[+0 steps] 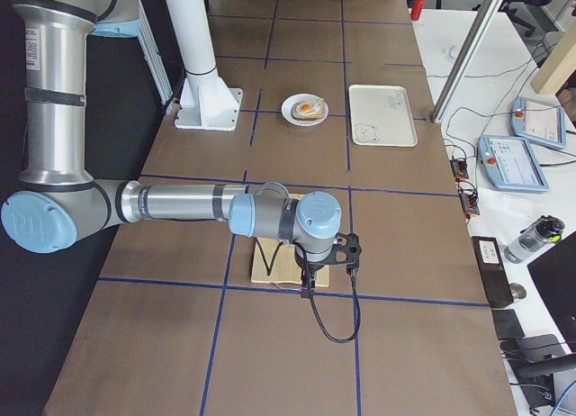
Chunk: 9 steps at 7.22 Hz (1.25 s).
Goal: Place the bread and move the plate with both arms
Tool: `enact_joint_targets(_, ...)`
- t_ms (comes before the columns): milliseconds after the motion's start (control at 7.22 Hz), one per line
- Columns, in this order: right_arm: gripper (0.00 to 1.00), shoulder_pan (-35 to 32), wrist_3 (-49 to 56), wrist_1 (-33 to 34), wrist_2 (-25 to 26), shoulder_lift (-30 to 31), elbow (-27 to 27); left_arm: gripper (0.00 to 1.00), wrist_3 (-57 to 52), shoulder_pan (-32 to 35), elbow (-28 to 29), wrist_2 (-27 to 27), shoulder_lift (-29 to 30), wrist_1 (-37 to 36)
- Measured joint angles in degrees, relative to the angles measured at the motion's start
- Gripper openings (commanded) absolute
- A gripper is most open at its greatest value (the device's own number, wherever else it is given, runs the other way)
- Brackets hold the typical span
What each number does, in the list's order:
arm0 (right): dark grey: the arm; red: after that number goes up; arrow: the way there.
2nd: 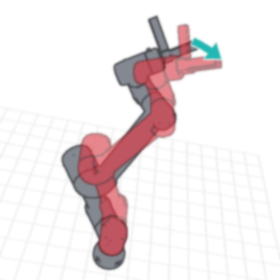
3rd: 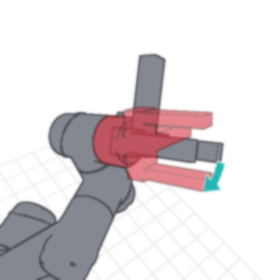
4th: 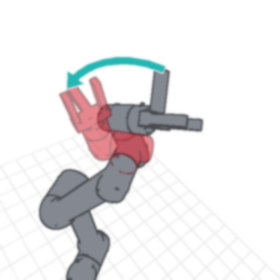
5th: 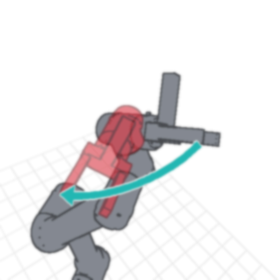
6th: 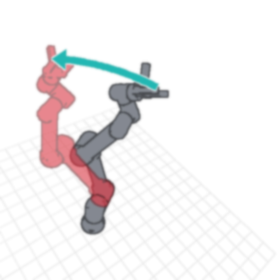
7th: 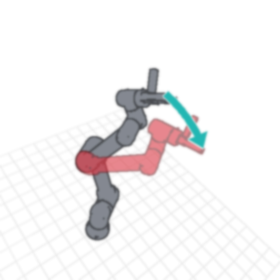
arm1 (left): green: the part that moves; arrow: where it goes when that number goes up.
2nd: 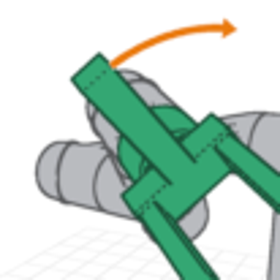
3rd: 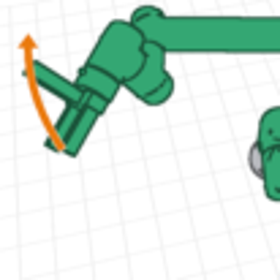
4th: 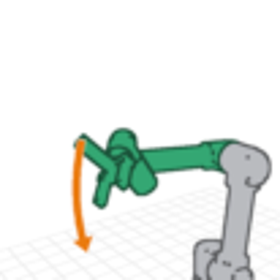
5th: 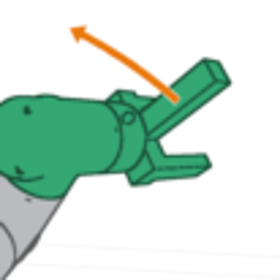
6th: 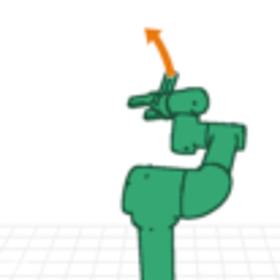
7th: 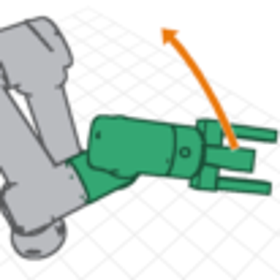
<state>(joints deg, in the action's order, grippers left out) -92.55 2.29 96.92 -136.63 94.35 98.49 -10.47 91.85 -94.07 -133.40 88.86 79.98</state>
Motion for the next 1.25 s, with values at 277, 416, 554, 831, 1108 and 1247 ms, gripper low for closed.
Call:
enact_joint_targets(277, 1.00, 0.4, -0.2, 0.1, -0.2, -3.4, 0.1, 1.00, 0.0, 0.0, -0.3, 0.1, 0.1, 0.1)
enact_joint_targets(416, 1.00, 0.9, -1.5, 0.1, -1.0, -4.8, 0.0, 1.00, 0.1, 0.0, -0.4, 0.2, 0.1, 0.9)
enact_joint_targets(554, 1.00, 2.3, -4.5, -0.4, -2.3, -5.3, 0.4, 1.00, 0.4, 0.1, -0.3, 0.2, 0.0, 2.2)
enact_joint_targets(831, 1.00, 5.0, -13.3, -7.9, -3.5, -2.8, 1.6, 1.00, 0.5, 0.1, -0.3, 0.2, -0.1, 3.2)
enact_joint_targets(1108, 1.00, 10.0, -27.8, -23.2, -3.6, 1.6, 1.5, 1.00, 0.5, 0.1, -0.3, 0.0, -0.2, 3.4)
enact_joint_targets(1247, 1.00, 13.9, -35.4, -30.0, -2.9, 3.2, 1.0, 1.00, 0.5, 0.1, -0.3, -0.1, -0.2, 3.5)
